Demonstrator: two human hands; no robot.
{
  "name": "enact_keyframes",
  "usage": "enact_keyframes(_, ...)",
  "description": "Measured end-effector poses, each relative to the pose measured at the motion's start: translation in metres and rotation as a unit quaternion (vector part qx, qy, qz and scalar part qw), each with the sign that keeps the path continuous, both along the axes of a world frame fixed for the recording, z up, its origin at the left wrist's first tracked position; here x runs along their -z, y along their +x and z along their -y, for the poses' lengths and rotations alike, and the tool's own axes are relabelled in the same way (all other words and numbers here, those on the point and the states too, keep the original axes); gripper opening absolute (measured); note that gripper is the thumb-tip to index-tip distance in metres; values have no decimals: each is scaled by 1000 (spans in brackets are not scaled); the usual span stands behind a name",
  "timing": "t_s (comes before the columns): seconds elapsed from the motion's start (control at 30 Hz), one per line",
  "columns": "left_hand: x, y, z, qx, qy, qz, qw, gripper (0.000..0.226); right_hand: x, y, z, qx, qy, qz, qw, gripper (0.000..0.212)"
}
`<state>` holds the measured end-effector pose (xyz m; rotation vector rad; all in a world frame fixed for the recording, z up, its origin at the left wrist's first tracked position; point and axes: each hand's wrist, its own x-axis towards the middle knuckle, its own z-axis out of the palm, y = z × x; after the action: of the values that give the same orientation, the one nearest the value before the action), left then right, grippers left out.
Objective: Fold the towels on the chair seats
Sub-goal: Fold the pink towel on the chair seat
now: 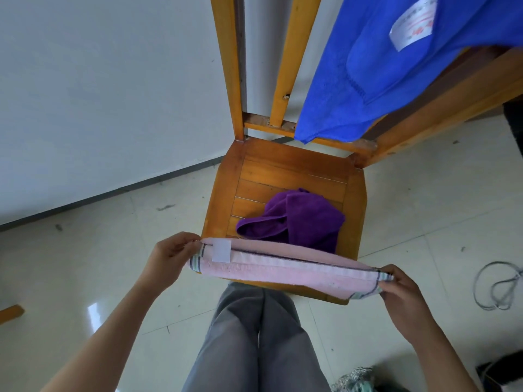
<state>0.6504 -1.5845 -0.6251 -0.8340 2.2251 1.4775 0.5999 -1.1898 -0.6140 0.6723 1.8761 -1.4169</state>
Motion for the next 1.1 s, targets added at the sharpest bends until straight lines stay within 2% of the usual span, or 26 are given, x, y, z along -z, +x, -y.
enact_keyframes(0.17, -21, -17, 3, -49, 51, -28, 997, 27, -32, -11, 4, 15, 60, -67, 996, 21)
enact_keyframes(0.27, -6, -43, -1, -65, 10, -31, 997, 25, -27, -34, 23, 42, 133, -131, 982, 2)
enact_keyframes(0.33, 18, -63, -9, -91, -43, -14, 995, 12, -6, -52, 38, 47, 179, -144, 972, 17)
enact_keyframes(0.37, 29, -72, -16, -87, -84, 12, 993, 23, 7, -61, 45, 47, 199, -140, 969, 30)
enact_keyframes(0.43, 44, -80, -38, -19, -174, 93, 980, 51, 35, -70, 57, 15, 274, -115, 955, 52)
enact_keyframes(0.47, 48, -79, -52, 34, -211, 118, 970, 57, 47, -70, 61, -16, 324, -112, 939, 55)
enact_keyframes(0.53, 53, -69, -81, 165, -258, 122, 944, 61, 62, -60, 73, -78, 392, -140, 906, 54)
enact_keyframes(0.63, 64, -48, -108, 349, -269, 124, 889, 58, 72, -34, 91, -203, 407, -240, 858, 50)
enact_keyframes(0.7, 77, -36, -110, 418, -257, 141, 860, 59, 80, -19, 92, -294, 410, -266, 821, 51)
enact_keyframes(0.73, 82, -32, -107, 432, -254, 149, 853, 59, 83, -16, 90, -315, 404, -245, 823, 52)
enact_keyframes(0.8, 90, -27, -98, 448, -269, 146, 840, 61, 90, -18, 80, -304, 389, -182, 850, 52)
enact_keyframes(0.9, 90, -24, -84, 453, -278, 143, 835, 62, 97, -31, 60, -142, 355, -95, 919, 53)
enact_keyframes(0.97, 89, -22, -76, 436, -268, 151, 846, 63, 96, -38, 50, -20, 274, -18, 961, 60)
enact_keyframes(1.03, 87, -18, -71, 418, -258, 158, 856, 63, 95, -41, 44, 32, 177, 48, 983, 57)
enact_keyframes(1.1, 86, -15, -69, 411, -256, 159, 861, 64, 97, -44, 43, 21, 136, 85, 987, 49)
